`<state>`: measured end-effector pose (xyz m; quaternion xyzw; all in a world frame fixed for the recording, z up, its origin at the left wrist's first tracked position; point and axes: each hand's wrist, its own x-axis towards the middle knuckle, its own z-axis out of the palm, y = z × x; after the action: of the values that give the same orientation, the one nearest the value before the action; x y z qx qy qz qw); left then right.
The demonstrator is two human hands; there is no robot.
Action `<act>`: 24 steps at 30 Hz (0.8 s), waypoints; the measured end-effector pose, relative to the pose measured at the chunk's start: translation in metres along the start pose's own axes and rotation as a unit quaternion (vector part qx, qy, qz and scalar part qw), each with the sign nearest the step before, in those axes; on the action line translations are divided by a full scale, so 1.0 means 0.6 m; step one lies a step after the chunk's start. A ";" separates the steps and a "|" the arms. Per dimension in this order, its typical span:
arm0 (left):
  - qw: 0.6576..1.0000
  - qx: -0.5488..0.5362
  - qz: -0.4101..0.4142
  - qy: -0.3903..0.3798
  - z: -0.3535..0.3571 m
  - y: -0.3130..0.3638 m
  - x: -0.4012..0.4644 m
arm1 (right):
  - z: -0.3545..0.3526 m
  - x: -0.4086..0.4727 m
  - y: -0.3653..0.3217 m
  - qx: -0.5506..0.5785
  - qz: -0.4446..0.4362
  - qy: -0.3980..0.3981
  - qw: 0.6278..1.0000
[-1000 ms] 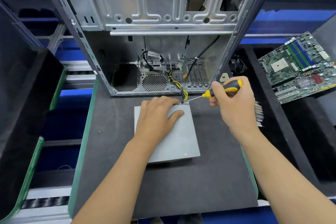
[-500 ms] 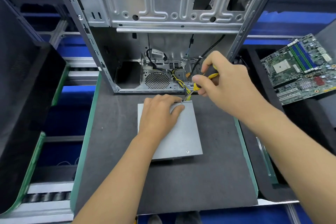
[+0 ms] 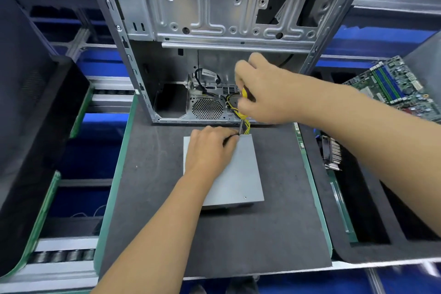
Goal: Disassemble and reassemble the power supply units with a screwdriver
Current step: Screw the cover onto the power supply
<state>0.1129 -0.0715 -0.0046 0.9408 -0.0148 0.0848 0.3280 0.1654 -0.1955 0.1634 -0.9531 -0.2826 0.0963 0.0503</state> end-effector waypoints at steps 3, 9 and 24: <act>1.000 0.015 0.001 -0.007 0.001 -0.001 0.000 | -0.015 0.007 -0.002 -0.037 -0.015 -0.041 0.998; 0.999 0.041 0.009 -0.029 0.002 -0.002 0.000 | -0.017 0.012 -0.003 -0.128 0.042 -0.059 0.989; 0.999 0.037 0.010 -0.024 -0.001 0.000 -0.002 | -0.029 0.013 -0.025 -0.234 0.013 -0.082 0.969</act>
<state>0.1116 -0.0714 -0.0044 0.9539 -0.0293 0.0657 0.2913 0.1677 -0.1796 0.1815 -0.9307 -0.2880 0.1062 -0.1989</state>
